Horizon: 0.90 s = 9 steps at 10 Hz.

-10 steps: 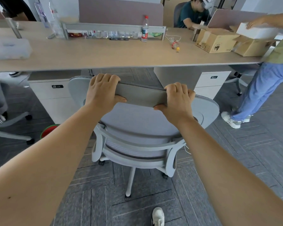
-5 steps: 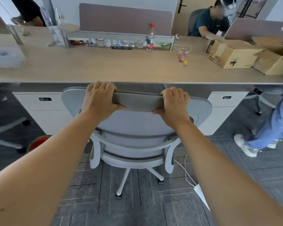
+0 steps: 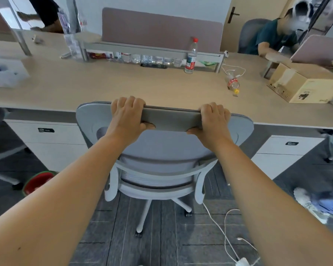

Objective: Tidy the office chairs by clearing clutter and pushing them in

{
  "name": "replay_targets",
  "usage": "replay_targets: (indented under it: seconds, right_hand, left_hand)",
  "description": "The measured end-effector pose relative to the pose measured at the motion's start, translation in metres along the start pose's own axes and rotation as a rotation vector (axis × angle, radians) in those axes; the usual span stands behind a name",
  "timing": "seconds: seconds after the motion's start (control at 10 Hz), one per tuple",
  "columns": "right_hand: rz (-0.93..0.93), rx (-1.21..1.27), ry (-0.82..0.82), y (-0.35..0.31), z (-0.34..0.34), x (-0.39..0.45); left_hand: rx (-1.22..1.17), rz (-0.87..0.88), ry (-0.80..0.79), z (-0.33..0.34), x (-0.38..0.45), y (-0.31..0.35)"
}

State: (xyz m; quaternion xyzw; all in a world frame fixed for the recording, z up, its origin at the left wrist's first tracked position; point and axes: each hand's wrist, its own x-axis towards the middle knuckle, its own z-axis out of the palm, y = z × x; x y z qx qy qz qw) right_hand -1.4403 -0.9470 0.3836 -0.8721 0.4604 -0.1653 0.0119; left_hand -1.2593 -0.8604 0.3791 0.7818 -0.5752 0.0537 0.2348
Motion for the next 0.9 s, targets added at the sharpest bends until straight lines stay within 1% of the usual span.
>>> replay_targets:
  seconds: [0.3,0.4,0.6,0.7,0.8,0.9]
  right_hand:
    - [-0.019,0.008,-0.01,0.007,0.016,0.077]
    - [-0.058,0.031,0.034,0.01,0.021,0.089]
    - [-0.073,0.019,0.023,0.02,0.023,0.099]
    - [-0.087,0.031,0.018,0.022,0.024,0.098]
    - [-0.07,0.033,-0.028,0.019,0.019,0.095]
    - [-0.104,0.048,0.017,0.016,0.017,0.076]
  left_hand:
    - [0.003,0.016,-0.015,0.017,0.075,-0.023]
    - [0.011,0.019,0.013,0.02,0.083,-0.028]
    - [0.004,0.033,0.06,0.029,0.089,-0.025]
    - [0.027,0.031,0.045,0.031,0.087,-0.026]
    - [0.052,-0.009,-0.008,0.021,0.085,-0.017]
    - [0.092,-0.034,-0.021,0.016,0.064,-0.01]
